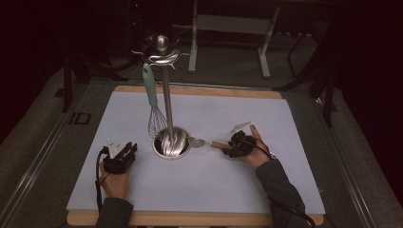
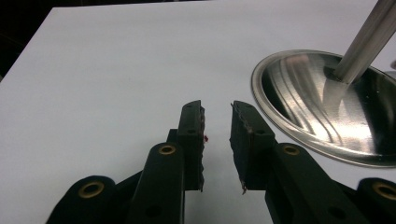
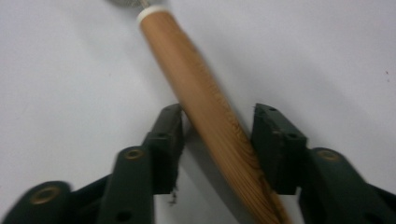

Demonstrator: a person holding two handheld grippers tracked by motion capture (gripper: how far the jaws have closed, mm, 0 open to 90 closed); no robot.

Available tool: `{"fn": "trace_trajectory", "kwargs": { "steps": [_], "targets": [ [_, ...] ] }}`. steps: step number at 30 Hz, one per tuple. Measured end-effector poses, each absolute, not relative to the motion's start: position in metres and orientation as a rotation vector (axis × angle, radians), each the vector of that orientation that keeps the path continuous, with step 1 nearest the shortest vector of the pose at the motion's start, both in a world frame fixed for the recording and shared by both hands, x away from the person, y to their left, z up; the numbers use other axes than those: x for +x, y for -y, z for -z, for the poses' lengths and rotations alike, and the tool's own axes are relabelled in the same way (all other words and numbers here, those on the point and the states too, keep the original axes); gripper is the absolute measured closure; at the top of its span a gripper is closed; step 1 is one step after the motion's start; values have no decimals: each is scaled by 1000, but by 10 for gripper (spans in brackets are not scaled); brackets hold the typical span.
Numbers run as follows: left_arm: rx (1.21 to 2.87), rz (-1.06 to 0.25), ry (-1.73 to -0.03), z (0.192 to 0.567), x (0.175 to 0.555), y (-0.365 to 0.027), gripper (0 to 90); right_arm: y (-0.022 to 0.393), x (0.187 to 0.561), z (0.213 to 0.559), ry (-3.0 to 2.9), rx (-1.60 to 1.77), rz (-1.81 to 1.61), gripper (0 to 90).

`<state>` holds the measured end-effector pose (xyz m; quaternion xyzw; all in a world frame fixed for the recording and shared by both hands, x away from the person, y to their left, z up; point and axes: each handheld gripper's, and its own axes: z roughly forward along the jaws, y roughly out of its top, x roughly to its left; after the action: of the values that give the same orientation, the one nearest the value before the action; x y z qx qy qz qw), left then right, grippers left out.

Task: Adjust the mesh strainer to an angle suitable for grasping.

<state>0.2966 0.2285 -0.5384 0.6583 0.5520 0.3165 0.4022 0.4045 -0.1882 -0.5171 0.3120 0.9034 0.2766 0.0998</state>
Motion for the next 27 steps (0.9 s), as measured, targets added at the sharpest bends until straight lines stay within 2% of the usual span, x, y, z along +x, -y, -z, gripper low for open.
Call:
{"fn": "trace_trajectory", "kwargs": {
  "steps": [10,14,20,25,27],
  "targets": [
    [1667,-794,-1398,538,297,-229,739,207,383,517,-2602,986,-802,686],
    [1665,-795,-1398,538,297,-229,738,217,366,516,-2568,1060,-790,693],
    [1670,-798,-1396,538,297,-228,737,225,333,512,-2600,1086,-822,649],
    [1671,-798,-1396,538,297,-228,737,228,323,516,-2607,1078,-817,645],
    [1671,-797,-1396,538,297,-228,737,229,321,516,-2604,1092,-817,669]
  ]
}}
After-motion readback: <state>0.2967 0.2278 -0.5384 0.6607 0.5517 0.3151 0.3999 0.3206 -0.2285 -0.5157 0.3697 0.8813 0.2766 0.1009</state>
